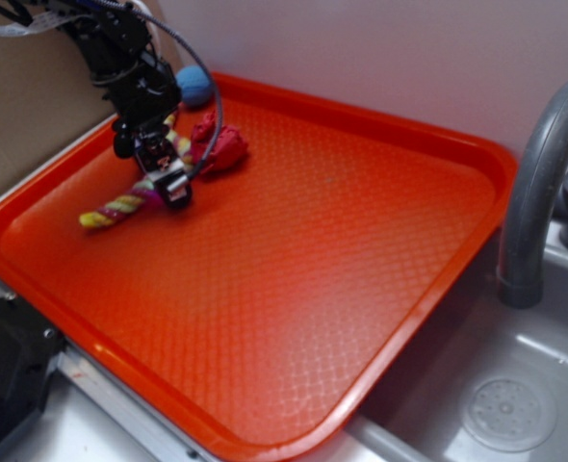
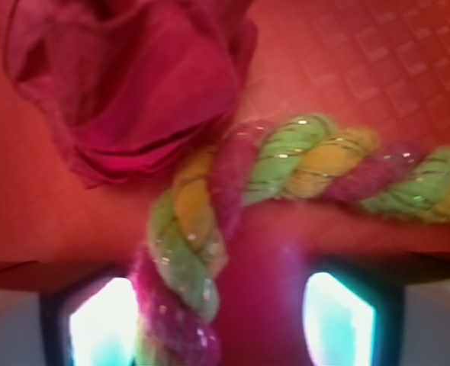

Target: Grab the multicolored rope.

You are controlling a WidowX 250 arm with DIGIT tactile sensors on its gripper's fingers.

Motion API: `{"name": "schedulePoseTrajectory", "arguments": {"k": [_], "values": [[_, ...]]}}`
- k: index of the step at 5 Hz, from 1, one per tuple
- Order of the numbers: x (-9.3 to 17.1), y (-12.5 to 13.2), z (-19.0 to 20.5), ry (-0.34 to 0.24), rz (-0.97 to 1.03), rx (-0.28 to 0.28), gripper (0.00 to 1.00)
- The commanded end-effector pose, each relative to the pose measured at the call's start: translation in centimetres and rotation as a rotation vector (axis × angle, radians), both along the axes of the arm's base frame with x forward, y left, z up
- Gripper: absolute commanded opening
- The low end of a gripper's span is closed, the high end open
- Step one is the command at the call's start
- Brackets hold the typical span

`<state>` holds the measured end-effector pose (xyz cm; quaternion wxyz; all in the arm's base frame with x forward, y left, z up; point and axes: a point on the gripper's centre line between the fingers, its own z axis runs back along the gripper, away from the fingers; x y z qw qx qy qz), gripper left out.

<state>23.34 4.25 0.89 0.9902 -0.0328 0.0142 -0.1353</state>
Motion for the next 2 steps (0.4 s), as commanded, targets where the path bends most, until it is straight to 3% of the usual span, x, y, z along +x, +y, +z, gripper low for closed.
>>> {"name": "schedulePoseTrajectory", "arguments": {"k": [1, 2], "values": [[-1.2, -0.4, -1.1, 0.044, -0.008, 0.047, 0.0], [-1.3, -1.0, 1.1, 0.028, 0.034, 0.094, 0.0]]}}
